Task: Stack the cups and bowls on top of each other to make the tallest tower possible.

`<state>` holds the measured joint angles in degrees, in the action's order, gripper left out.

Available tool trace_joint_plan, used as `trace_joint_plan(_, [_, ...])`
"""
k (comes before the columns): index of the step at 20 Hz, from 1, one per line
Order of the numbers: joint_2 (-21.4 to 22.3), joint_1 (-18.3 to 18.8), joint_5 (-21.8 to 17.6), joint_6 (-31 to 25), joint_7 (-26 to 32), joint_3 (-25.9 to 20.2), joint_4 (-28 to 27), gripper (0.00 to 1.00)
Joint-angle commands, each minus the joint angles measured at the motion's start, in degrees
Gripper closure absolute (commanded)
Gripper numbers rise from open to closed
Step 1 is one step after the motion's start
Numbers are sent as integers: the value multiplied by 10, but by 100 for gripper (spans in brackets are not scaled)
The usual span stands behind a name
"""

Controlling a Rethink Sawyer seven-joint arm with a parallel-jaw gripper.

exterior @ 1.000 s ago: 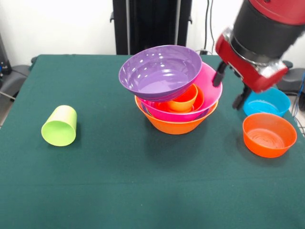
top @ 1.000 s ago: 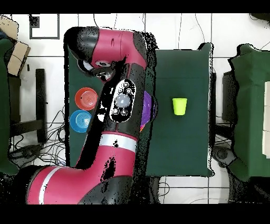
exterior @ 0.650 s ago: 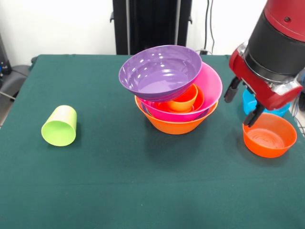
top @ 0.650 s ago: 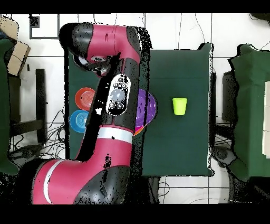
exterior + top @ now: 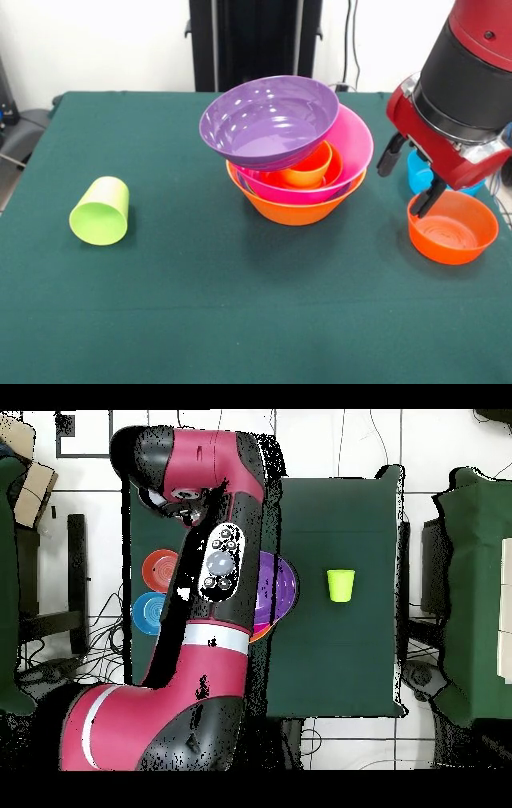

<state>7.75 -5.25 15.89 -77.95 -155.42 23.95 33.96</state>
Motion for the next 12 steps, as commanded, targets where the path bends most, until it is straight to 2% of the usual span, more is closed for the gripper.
trace_joint_plan(1, [28, -32, -4, 80, -106, -36, 135, 0])
trace_joint_plan(5, [34, -48, -1, 130, -94, -50, 186, 0])
trace_joint_plan(12, [71, -85, -17, 309, -83, -52, 338, 0])
